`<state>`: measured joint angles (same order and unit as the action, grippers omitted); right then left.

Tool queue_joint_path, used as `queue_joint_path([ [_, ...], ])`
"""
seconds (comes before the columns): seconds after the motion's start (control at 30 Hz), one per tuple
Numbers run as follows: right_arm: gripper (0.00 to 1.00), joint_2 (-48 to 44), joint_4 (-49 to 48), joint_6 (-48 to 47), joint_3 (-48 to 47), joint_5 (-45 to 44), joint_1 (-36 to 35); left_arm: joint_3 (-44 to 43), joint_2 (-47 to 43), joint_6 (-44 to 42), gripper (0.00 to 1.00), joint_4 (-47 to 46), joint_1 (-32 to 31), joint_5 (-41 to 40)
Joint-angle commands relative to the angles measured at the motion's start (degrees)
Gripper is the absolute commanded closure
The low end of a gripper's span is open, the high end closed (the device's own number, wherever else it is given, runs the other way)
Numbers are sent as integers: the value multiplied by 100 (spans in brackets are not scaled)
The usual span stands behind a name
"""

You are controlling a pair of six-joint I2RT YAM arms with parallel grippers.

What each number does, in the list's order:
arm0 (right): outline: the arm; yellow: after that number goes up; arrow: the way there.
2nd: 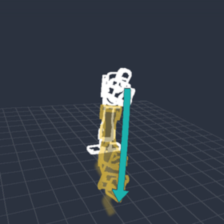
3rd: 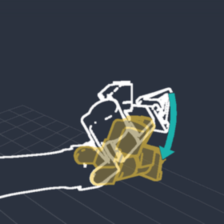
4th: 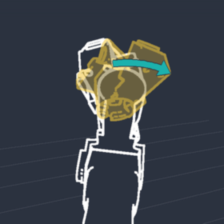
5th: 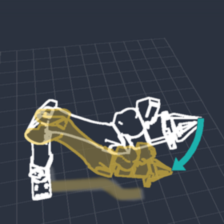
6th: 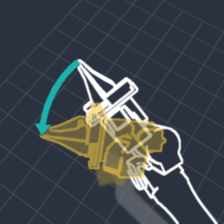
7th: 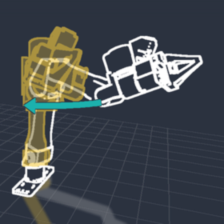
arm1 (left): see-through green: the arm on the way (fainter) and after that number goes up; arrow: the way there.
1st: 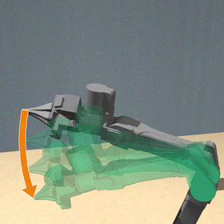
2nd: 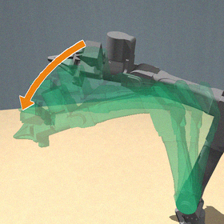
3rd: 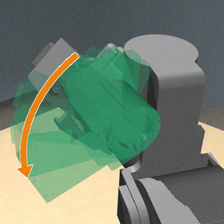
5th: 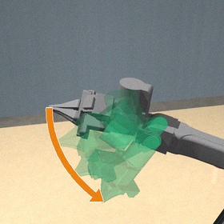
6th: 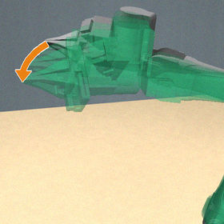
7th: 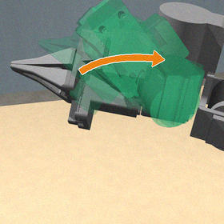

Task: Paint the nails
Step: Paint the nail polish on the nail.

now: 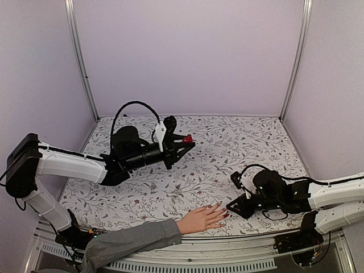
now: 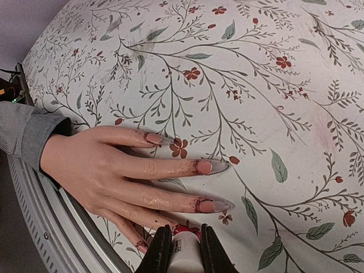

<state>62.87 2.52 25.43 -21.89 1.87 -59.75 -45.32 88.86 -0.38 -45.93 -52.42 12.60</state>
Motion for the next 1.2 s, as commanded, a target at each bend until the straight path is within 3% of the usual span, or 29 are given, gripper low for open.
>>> queue_joint_path([
  [0.0, 100, 28, -95, 11, -2, -3, -46, -7, -79, 26, 100, -179, 79, 14],
  [0.77, 100, -504, 540, 274, -2, -611, -45, -31, -62, 26, 100, -186, 83, 40],
  [1.17, 100, -629, -19, -46, 71, 25, -46, -73, -44, 22, 100, -188, 83, 52],
])
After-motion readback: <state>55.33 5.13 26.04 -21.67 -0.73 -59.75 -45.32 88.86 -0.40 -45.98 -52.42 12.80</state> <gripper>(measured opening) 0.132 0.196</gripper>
